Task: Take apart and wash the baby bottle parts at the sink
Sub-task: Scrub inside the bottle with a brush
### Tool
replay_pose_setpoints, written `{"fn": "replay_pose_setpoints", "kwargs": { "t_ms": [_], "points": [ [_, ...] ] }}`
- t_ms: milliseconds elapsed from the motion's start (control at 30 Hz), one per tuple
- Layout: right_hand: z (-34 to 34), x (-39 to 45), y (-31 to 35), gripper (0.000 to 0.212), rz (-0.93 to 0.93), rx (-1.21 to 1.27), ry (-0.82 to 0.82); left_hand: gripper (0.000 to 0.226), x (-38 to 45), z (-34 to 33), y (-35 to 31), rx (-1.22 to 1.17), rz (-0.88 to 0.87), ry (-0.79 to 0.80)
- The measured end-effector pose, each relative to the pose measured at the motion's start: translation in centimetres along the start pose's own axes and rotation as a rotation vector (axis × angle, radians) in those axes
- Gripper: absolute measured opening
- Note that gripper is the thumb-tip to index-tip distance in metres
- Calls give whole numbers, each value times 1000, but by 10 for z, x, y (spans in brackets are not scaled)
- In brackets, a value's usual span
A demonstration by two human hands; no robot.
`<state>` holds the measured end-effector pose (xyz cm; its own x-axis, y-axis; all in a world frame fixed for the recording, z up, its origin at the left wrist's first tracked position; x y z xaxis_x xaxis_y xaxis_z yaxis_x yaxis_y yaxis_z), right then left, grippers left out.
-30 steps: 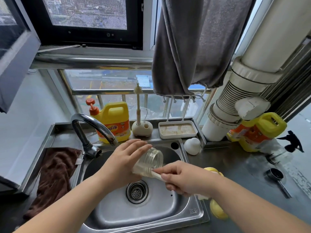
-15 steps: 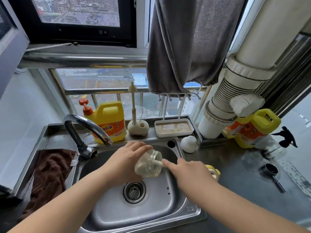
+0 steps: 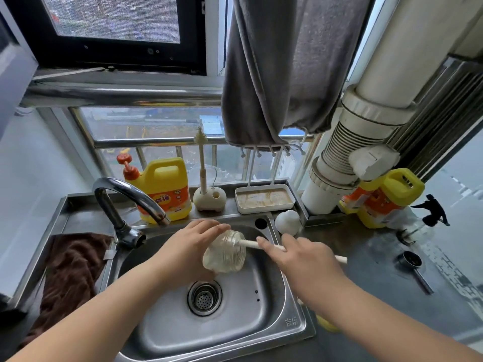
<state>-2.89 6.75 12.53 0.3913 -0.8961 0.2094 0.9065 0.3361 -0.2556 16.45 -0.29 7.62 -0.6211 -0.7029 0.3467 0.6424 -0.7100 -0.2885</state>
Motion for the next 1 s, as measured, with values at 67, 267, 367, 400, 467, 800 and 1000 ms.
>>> {"fn": "replay_pose_setpoints", "kwargs": {
  "t_ms": [67, 267, 367, 400, 467, 800, 1000],
  "points": [
    [-4, -7, -1, 51, 31, -44, -102, 100, 2, 1, 0, -24, 14, 30],
    [-4, -9, -2, 42, -230, 460, 452, 102, 3, -1, -9, 166, -176, -33],
    [-16, -15, -6, 34, -382, 947, 679, 102, 0, -1, -8, 219, -221, -92],
    [-16, -19, -8, 33, -468, 1086, 711, 102, 1, 2, -8, 223, -222, -113],
    [-18, -26, -10, 33, -533, 1179, 746, 101, 4, 7, -9, 218, -221, -141],
    [0, -13, -17, 76, -46, 21, 33, 99, 3, 6, -1, 87, -84, -99],
    [-14, -22, -7, 33, -325, 649, 513, 98, 0, -1, -5, 181, -173, -172]
  ]
}}
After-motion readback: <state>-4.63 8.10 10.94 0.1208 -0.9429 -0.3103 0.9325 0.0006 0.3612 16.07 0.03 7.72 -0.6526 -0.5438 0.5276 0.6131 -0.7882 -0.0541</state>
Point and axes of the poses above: each hand's wrist, its own x-axis towards the middle knuckle, its own z-axis out of the back of the hand, y = z × x, the point moved 4 cm from there along x, towards the middle knuckle, and after that the axes turned 7 degrees about -y, right-handed, at the moved point
